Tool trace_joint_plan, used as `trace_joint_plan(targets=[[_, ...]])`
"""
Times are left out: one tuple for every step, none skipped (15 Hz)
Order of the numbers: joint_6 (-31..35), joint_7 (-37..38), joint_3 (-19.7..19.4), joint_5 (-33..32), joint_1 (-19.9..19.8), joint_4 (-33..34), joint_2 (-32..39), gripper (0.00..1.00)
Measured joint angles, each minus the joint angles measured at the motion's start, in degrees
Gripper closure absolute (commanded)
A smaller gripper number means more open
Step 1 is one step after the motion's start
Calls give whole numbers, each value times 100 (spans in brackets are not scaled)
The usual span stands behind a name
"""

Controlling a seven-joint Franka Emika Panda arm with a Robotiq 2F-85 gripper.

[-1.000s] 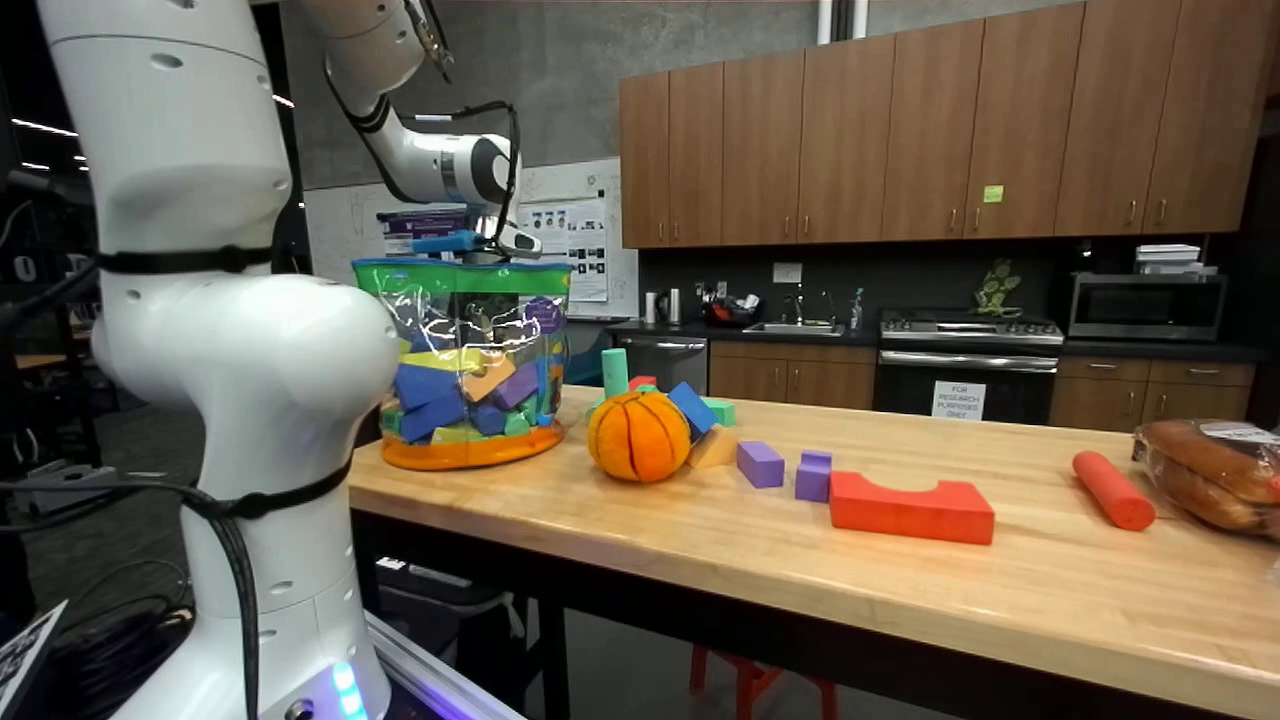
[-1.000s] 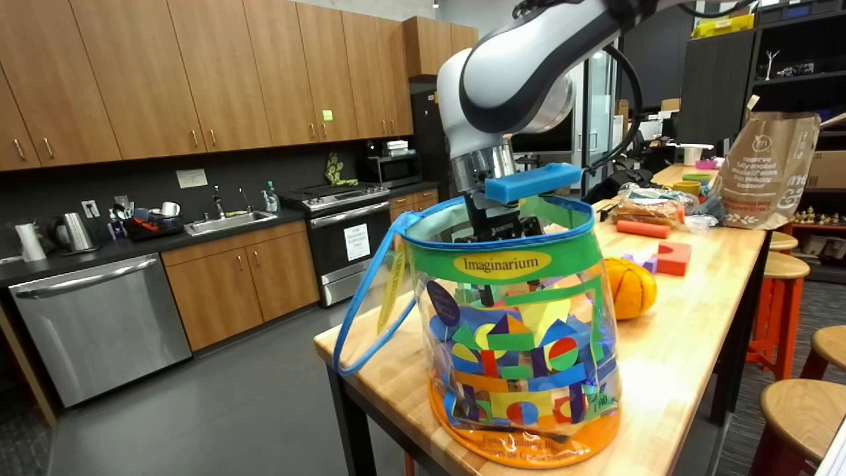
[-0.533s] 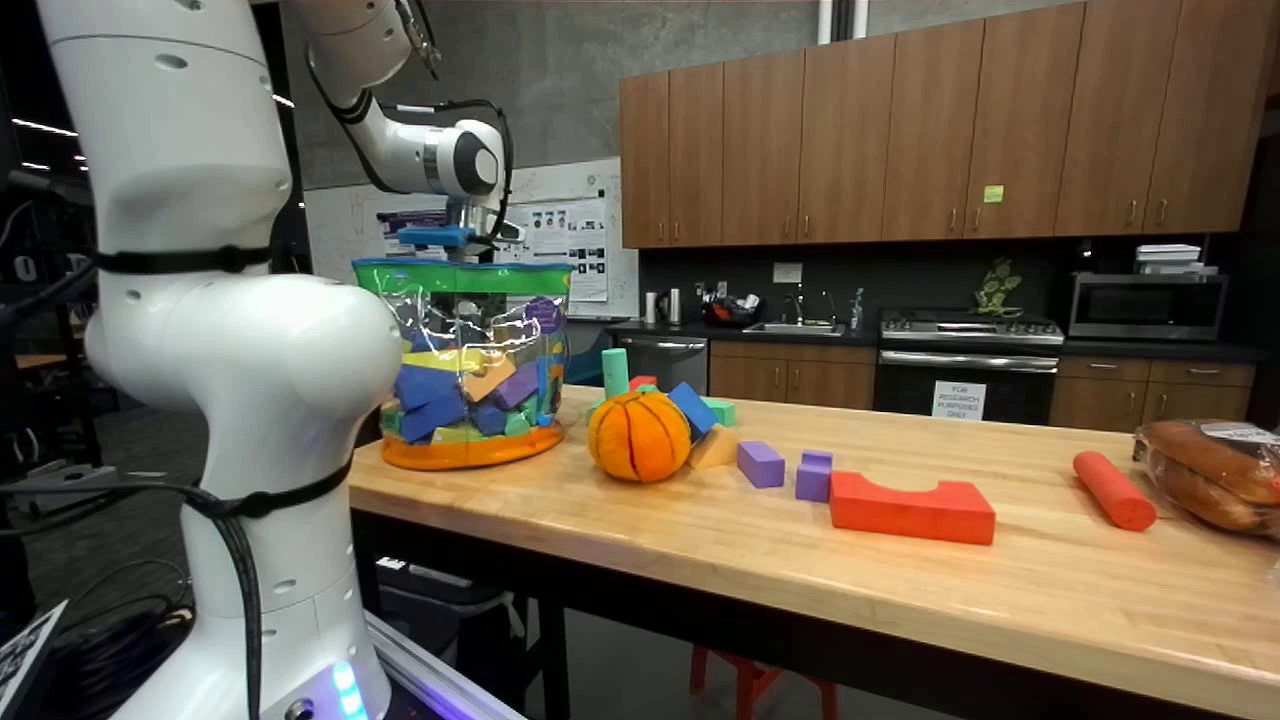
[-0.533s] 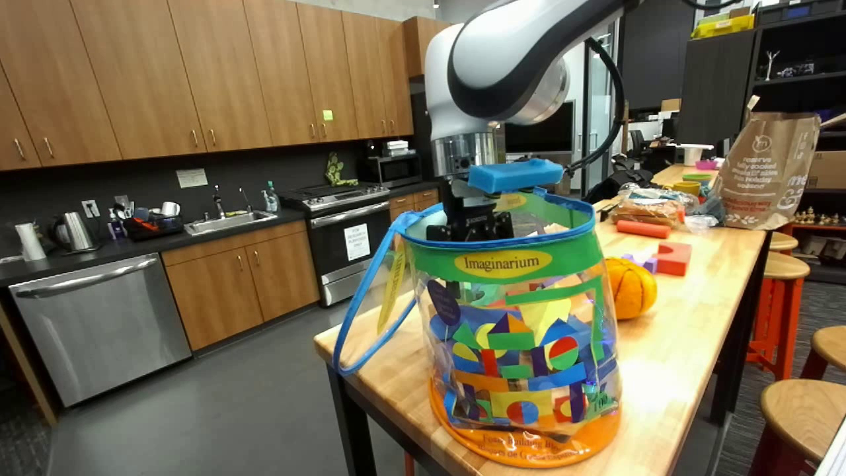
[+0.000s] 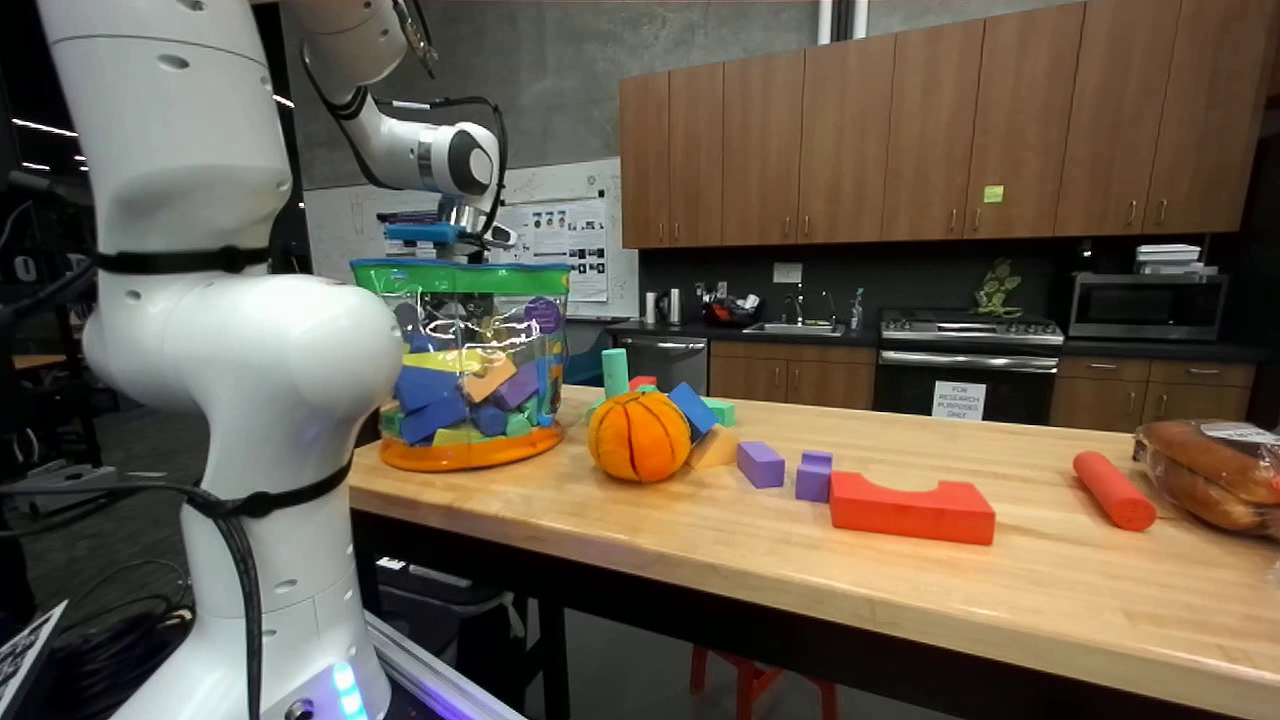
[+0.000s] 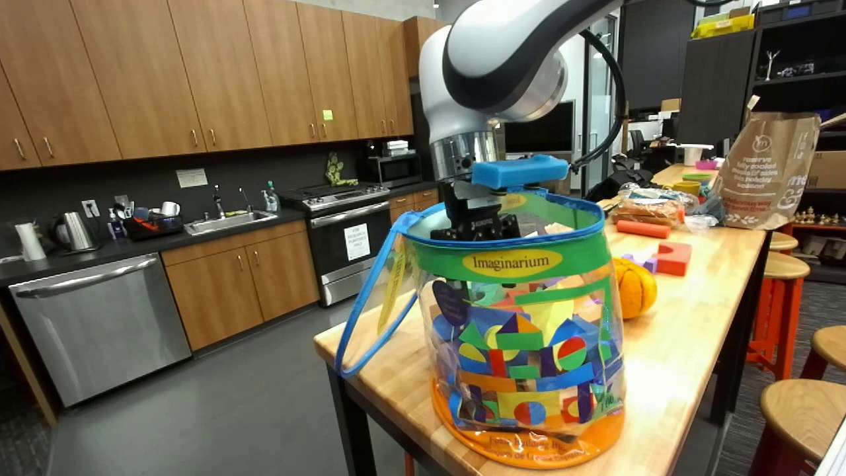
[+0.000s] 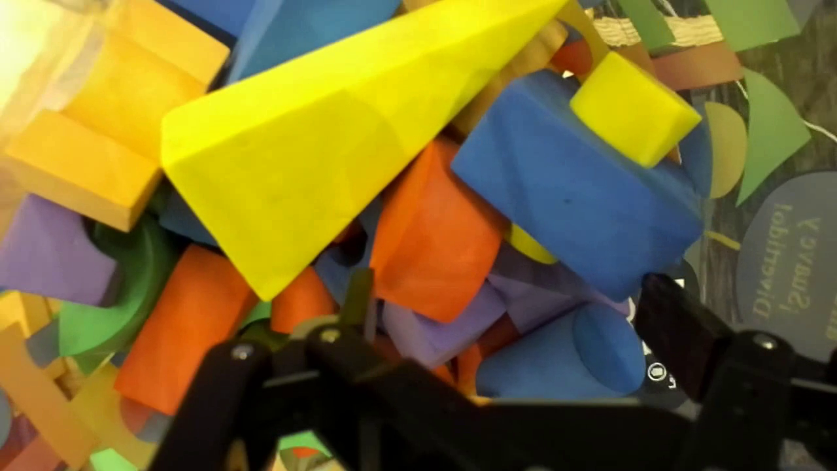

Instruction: Move the orange block from the bag to the table

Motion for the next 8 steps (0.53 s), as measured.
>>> trace_joint_plan(targets=[[-89, 10, -9, 0, -11, 2, 0, 0], [-147, 23, -20, 0, -25, 0, 0, 0], [-173, 26, -34, 0, -37, -4, 1, 0], [-174, 26, -50, 0, -49, -12, 3, 0], [-140, 26, -66, 0, -63, -23, 6, 0], [-72, 27, -82, 0, -79, -43, 9, 0], [4, 28, -100, 0, -97, -68, 16, 0], [72, 28, -118, 0, -114, -94, 29, 0]])
